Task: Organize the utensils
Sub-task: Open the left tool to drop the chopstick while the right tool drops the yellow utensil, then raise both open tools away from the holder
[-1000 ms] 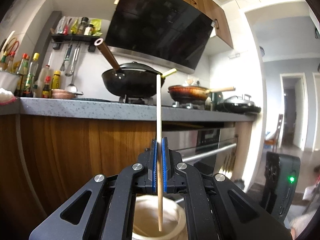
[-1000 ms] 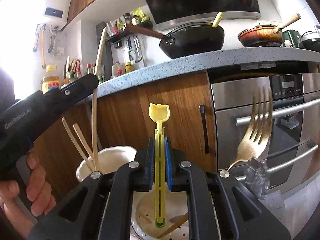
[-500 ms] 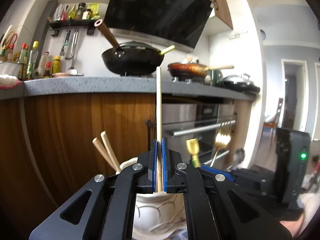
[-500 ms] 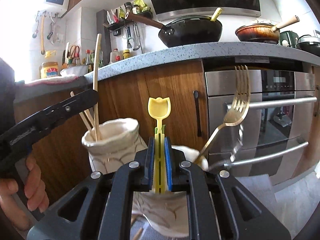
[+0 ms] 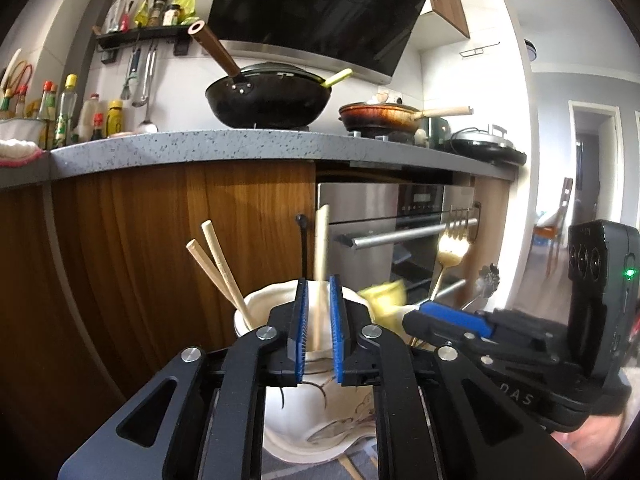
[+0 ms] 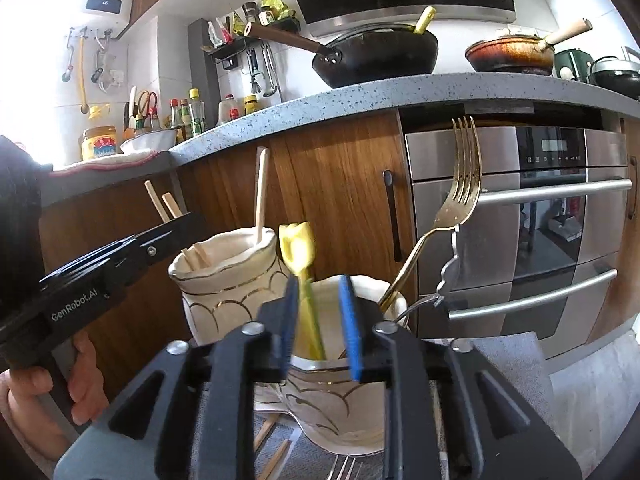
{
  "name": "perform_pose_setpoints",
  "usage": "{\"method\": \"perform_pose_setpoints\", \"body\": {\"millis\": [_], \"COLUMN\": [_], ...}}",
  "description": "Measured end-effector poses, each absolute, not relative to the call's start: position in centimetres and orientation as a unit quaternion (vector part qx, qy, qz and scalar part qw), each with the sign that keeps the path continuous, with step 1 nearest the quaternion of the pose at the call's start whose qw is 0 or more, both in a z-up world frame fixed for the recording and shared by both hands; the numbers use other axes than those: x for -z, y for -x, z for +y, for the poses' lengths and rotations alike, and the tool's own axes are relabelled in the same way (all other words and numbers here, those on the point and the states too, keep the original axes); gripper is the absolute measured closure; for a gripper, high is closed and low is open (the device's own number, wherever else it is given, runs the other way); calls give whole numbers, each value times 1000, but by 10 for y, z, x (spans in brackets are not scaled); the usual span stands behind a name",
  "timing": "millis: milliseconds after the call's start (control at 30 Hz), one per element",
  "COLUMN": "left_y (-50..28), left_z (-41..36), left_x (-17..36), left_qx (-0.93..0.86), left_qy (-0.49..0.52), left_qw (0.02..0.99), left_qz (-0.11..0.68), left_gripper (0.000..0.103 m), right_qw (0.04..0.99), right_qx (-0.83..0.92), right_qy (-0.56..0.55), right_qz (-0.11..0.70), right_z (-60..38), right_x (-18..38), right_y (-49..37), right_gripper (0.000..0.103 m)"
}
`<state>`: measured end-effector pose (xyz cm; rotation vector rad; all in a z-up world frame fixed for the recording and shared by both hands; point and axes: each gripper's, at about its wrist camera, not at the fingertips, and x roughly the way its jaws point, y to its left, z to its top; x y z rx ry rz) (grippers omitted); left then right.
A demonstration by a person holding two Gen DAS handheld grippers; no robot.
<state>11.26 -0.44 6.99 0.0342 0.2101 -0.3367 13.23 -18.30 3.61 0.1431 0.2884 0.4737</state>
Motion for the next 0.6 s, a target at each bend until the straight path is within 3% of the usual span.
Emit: {"method": "perform_pose_setpoints", "body": {"millis": [67, 267, 367, 433, 600], "left_y": [-109, -92, -77, -67, -43], "left_z": [-5, -1, 2, 4, 8], "left_x": [-70, -72, -71, -69, -61], "left_qx": [167, 164, 158, 151, 118], "left_qy": [-18, -15, -12, -12, -8], "left_qw": [981, 982, 983, 985, 989], "left_qz": [101, 93, 88, 84, 86], "left_gripper": [88, 66, 49, 33, 11], "right_qw": [960, 961, 962, 963, 968], "right_qx": [-234, -235, -233, -230, -213], "right_qy": [-69, -77, -82, -83, -80], "right_qz": [139, 120, 113, 109, 102], "right_z": [-184, -196, -204, -208, -218], "right_x": [-37, -44, -48, -50, -48], "right_y": [-129, -105, -91, -81, -53], "right_gripper": [77, 53, 40, 25, 6]}}
